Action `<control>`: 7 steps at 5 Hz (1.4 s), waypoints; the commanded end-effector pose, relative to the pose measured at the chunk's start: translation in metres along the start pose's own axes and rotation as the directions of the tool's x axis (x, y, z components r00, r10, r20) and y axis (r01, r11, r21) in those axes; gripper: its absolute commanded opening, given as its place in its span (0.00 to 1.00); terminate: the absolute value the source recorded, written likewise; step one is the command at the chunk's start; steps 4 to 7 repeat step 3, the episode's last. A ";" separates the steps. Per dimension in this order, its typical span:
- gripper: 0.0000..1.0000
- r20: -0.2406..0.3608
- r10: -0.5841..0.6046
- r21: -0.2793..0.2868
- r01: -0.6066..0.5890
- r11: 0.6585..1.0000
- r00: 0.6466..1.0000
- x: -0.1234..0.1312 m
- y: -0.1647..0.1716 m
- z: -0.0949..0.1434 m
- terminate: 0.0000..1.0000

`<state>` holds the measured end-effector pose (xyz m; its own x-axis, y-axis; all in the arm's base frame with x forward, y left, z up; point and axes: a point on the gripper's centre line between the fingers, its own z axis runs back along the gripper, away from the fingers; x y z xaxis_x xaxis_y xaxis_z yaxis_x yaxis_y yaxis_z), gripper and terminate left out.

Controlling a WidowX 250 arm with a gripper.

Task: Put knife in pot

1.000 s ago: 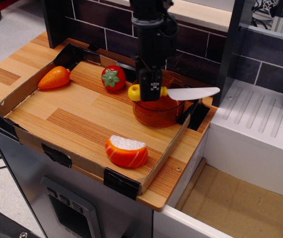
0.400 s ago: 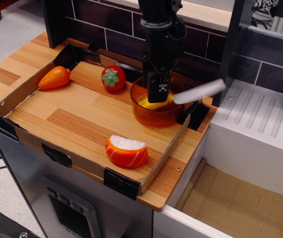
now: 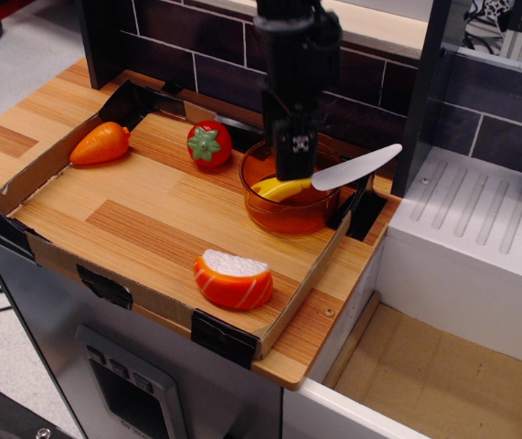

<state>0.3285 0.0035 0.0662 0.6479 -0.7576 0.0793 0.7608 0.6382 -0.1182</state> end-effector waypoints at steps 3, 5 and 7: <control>1.00 0.084 0.080 0.061 -0.085 0.995 0.993 -0.010 0.010 0.053 1.00; 1.00 0.084 0.080 0.061 -0.085 0.995 0.993 -0.010 0.010 0.053 1.00; 1.00 0.084 0.080 0.061 -0.085 0.995 0.993 -0.010 0.010 0.053 1.00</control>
